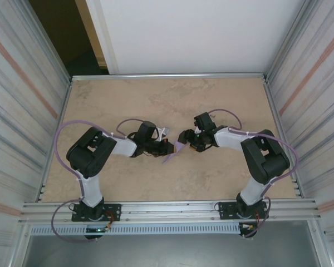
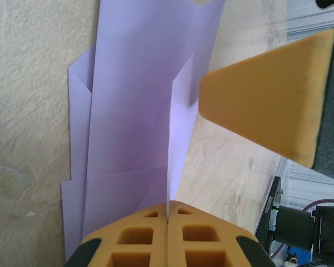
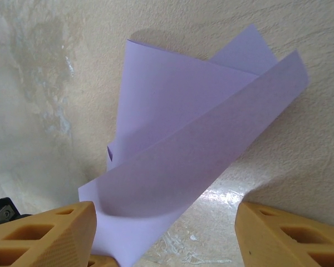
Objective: Fold a paper plane with a square sheet of paper (pick it up from the middle)
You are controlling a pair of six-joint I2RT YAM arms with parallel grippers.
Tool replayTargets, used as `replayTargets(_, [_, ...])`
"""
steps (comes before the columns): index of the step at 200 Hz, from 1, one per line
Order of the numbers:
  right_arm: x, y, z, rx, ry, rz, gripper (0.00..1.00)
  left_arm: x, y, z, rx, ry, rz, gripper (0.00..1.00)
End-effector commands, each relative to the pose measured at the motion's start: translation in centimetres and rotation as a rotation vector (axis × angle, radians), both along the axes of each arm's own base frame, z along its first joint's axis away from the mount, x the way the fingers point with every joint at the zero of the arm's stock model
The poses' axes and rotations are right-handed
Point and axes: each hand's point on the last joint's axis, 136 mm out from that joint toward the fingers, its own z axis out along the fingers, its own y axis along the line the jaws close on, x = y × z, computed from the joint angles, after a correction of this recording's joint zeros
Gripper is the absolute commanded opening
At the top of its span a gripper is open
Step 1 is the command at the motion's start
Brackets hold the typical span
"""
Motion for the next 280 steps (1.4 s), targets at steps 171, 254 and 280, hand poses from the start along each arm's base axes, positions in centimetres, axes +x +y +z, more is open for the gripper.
replayTargets(171, [-1.3,-0.6,-5.3,-0.214,0.144,0.009,0.65,-1.0,2.9,1.0,0.164,-0.095,-0.009,0.34])
replayTargets(254, [-1.4,-0.5,-5.5,-0.220,0.155,0.006,0.66,-1.7,2.5,-0.4,0.263,-0.099,-0.061,0.37])
replayTargets(280, [-1.4,-0.5,-5.6,-0.220,0.160,0.004,0.66,-1.8,2.7,-1.2,0.290,-0.094,-0.072,0.37])
